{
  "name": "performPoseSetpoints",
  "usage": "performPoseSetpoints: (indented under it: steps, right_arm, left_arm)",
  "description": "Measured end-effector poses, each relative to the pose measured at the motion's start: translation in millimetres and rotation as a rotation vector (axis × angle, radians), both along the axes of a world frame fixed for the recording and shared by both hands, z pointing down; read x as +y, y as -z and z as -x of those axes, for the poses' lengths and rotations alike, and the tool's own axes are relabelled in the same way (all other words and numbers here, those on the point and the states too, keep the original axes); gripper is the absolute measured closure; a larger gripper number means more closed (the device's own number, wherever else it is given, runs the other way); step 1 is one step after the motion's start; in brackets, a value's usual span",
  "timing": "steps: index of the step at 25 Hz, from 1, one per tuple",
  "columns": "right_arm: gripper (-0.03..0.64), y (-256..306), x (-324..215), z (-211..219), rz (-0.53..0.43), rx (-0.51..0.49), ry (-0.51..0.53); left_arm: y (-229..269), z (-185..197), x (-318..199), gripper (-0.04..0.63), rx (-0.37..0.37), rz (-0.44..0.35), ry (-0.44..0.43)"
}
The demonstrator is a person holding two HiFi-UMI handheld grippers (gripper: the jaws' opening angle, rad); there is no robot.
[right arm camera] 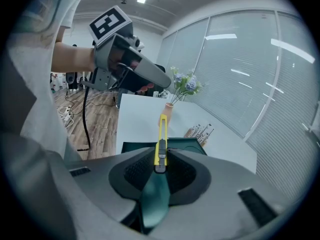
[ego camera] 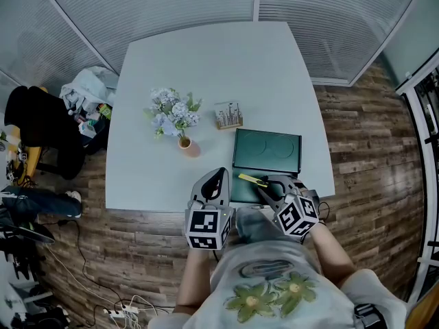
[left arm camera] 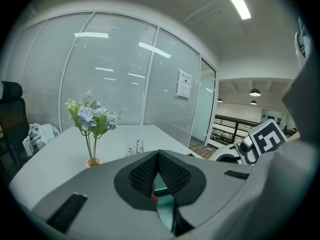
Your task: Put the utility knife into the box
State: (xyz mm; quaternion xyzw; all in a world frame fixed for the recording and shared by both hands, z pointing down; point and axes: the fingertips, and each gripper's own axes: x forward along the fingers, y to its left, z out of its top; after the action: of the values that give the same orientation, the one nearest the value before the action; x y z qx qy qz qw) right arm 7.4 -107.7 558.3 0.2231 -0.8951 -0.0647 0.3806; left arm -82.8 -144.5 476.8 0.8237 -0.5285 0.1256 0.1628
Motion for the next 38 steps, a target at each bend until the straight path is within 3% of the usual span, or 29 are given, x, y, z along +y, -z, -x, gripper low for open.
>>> performPoseSetpoints:
  steps: [38]
  right_arm:
    - [0.535, -59.2, 0.3, 5.1, 0.128, 0.106, 0.056]
  left_arm:
    - [-7.8, 8.0, -12.6, 0.594, 0.064, 0.035, -0.028]
